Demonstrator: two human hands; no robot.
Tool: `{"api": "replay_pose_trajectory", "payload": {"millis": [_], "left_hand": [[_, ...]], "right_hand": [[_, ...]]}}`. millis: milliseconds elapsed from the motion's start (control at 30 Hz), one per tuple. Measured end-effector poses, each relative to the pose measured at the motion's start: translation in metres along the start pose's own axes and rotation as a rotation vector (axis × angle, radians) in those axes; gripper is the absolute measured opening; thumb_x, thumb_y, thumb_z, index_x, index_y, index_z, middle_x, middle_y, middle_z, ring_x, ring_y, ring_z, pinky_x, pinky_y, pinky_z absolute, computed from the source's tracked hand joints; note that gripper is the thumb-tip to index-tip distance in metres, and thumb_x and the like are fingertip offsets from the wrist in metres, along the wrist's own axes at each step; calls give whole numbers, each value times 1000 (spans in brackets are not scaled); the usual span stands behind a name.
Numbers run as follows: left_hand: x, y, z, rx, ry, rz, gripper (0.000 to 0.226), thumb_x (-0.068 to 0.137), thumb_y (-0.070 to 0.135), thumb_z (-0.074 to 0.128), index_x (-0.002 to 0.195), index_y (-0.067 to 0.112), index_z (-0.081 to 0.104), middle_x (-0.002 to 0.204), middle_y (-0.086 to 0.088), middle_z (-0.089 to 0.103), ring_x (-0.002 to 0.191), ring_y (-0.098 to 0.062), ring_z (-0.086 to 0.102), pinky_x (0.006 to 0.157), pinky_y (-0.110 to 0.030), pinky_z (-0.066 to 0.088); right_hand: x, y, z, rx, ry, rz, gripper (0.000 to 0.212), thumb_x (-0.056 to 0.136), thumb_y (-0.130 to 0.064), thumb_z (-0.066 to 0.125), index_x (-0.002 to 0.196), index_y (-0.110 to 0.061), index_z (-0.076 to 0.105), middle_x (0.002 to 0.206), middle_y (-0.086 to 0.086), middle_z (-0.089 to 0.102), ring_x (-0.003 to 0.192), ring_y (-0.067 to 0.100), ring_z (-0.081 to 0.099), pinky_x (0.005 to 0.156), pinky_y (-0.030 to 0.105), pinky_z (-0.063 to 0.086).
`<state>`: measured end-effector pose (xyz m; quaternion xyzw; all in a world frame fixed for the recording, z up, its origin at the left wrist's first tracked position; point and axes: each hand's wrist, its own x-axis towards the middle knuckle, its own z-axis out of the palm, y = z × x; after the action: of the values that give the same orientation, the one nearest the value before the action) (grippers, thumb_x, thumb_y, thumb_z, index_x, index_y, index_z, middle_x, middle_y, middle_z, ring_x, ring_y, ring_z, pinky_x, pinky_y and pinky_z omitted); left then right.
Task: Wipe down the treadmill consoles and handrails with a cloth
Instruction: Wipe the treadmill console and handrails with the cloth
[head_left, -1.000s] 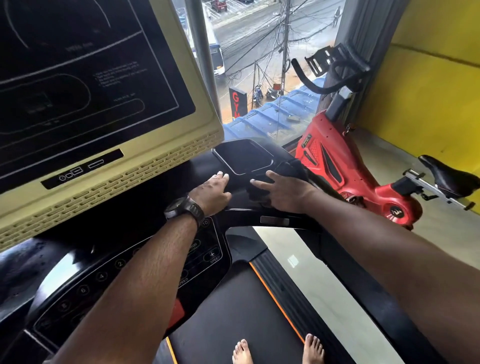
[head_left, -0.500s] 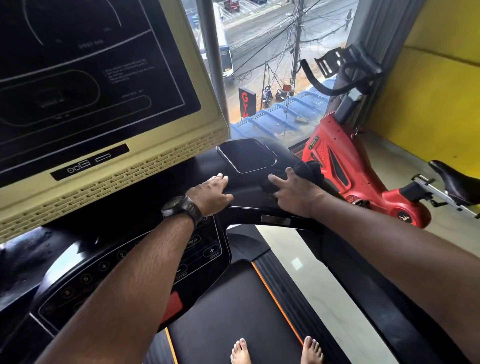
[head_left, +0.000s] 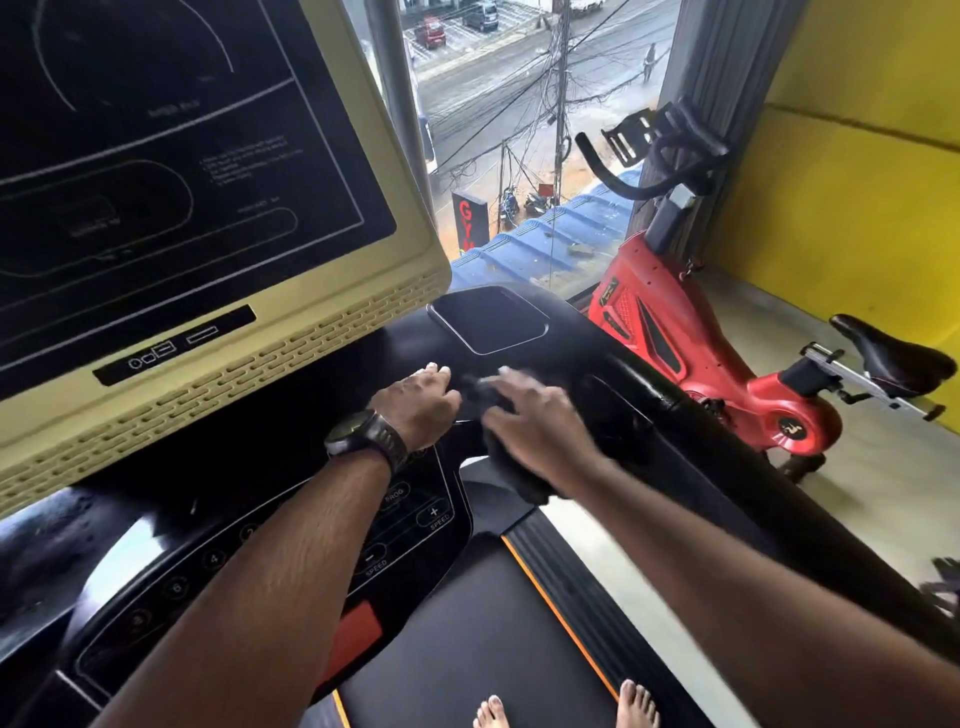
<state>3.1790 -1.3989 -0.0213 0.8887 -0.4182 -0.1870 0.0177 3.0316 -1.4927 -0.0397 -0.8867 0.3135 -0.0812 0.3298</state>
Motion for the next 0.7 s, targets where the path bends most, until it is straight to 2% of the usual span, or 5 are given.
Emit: {"api": "replay_pose_trajectory", "payload": {"millis": [100,267,433,633,700], "left_hand": [[-8,-6,3,51,13,10,70,90,42,16,150,14,39,163,-8,27,148,-23,31,118,-39,29],[-13,-2,3,36,50,-18,50,101,34,28,143,15,47,158,-8,38,141,-27,41,113,-40,35],[-11,0,8,74,128,-10,42,101,29,31,132,14,55,146,-10,50,127,-32,54,102,-41,42],[-11,-6,9,141,128,64,36,101,31,26,109,12,56,134,-14,56,116,-36,59,85,-41,42],[-16,-11,9,150,144,75,35,101,31,27,107,13,56,128,-12,59,113,-33,60,82,-40,41]], "right_hand": [[-8,-16,28,-300,71,13,50,90,-55,37,133,-42,58,149,-16,51,135,32,42,105,51,33],[36,-18,5,-128,-154,177,43,90,-60,44,110,-34,71,118,4,70,118,33,59,100,46,45],[-5,-25,44,-379,228,107,46,89,-59,40,102,-30,73,109,-6,72,111,33,57,90,48,41],[46,-17,8,-144,-167,183,39,89,-58,44,94,-30,71,105,4,71,110,32,63,84,38,44],[35,-17,24,-248,3,172,44,89,-59,42,99,-29,73,107,2,71,111,33,61,89,42,44]]}}
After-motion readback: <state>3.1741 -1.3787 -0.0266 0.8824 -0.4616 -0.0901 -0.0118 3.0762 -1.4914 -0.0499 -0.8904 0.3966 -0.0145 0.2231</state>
